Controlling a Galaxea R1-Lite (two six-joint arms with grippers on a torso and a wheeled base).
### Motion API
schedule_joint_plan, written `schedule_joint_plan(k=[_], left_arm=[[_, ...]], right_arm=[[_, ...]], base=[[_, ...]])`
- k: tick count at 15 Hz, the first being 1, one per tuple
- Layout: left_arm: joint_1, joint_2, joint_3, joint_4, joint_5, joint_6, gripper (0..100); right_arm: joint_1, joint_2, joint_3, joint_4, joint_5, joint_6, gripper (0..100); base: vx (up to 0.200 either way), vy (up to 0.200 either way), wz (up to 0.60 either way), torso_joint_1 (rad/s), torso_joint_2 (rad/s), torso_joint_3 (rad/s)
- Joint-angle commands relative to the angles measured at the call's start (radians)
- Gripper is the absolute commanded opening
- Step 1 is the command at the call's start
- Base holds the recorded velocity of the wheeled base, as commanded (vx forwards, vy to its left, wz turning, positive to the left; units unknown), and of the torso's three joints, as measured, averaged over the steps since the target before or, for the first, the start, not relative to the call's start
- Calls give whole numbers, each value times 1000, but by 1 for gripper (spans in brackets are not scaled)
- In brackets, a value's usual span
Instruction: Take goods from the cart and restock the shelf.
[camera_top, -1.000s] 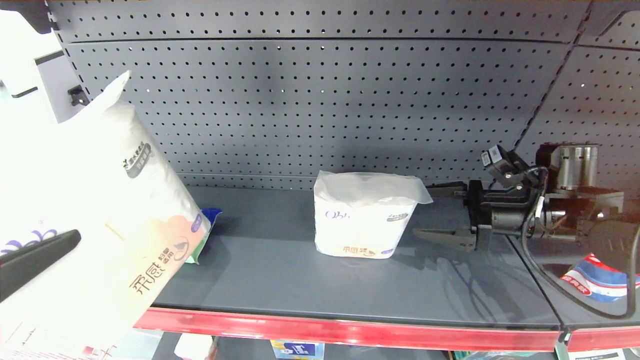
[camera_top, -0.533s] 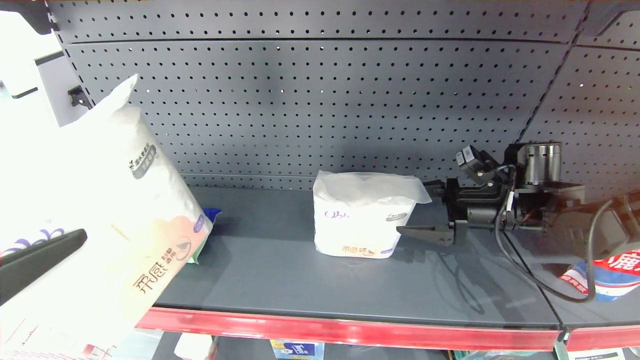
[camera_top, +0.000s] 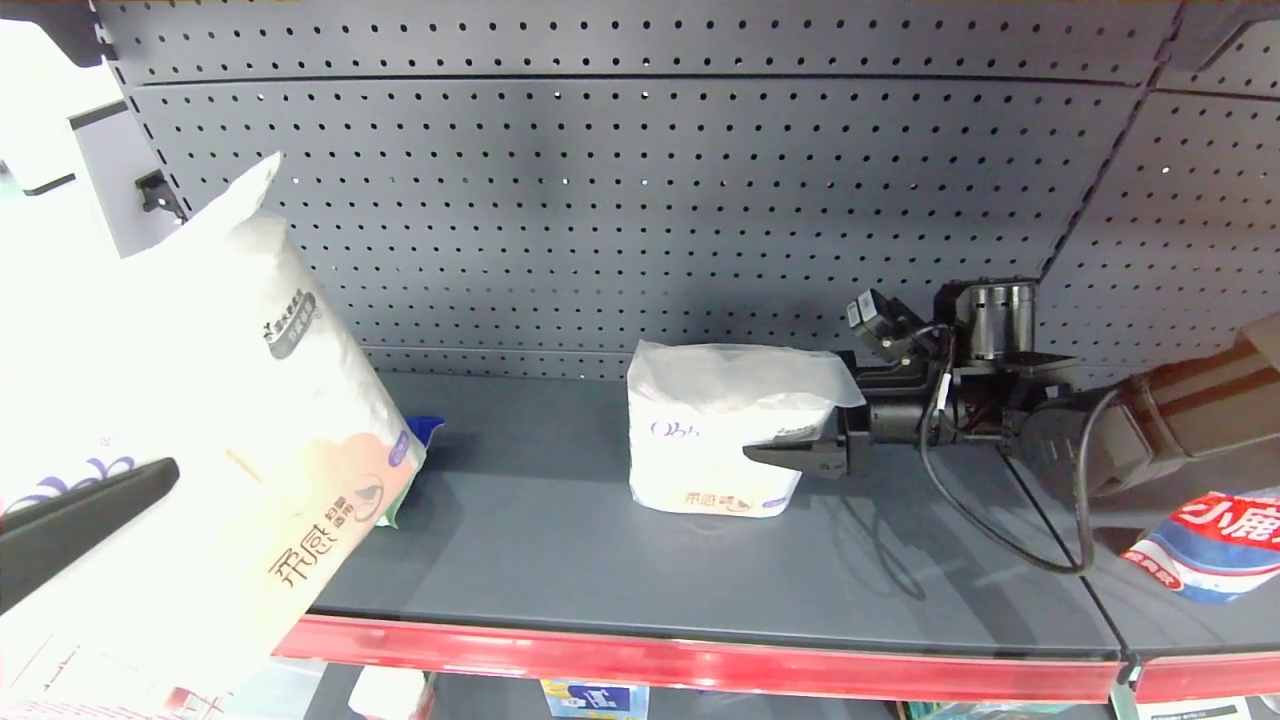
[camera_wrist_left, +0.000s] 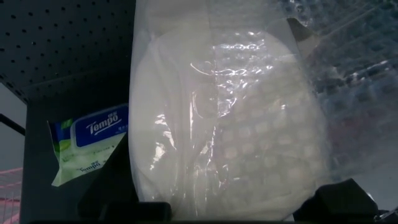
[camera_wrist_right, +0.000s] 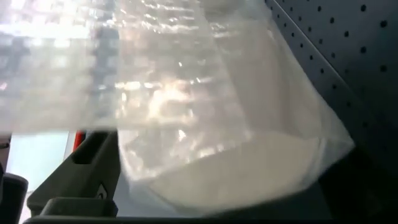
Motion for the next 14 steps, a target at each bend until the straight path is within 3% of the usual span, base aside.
schedule_joint_plan(k=[1, 4, 5, 10, 14], left_arm=[[0, 5, 2, 0, 0, 0, 0], [0, 4, 3, 0, -1, 0, 0], [0, 2, 5, 0, 0, 0, 0], [0, -2, 5, 0, 0, 0, 0], [0, -9, 2, -1, 0, 0, 0]], right_arm=[[9, 17, -11, -1, 0, 0, 100], [10, 28, -9, -1, -2, -5, 100], [12, 31, -11, -2, -2, -5, 0], [19, 19, 8, -2, -2, -9, 0], [32, -81, 134, -2, -3, -9, 0]], base=[[0, 0, 0, 0, 0, 0], [0, 0, 0, 0, 0, 0], [0, 0, 0, 0, 0, 0], [0, 0, 0, 0, 0, 0], [0, 0, 0, 0, 0, 0]])
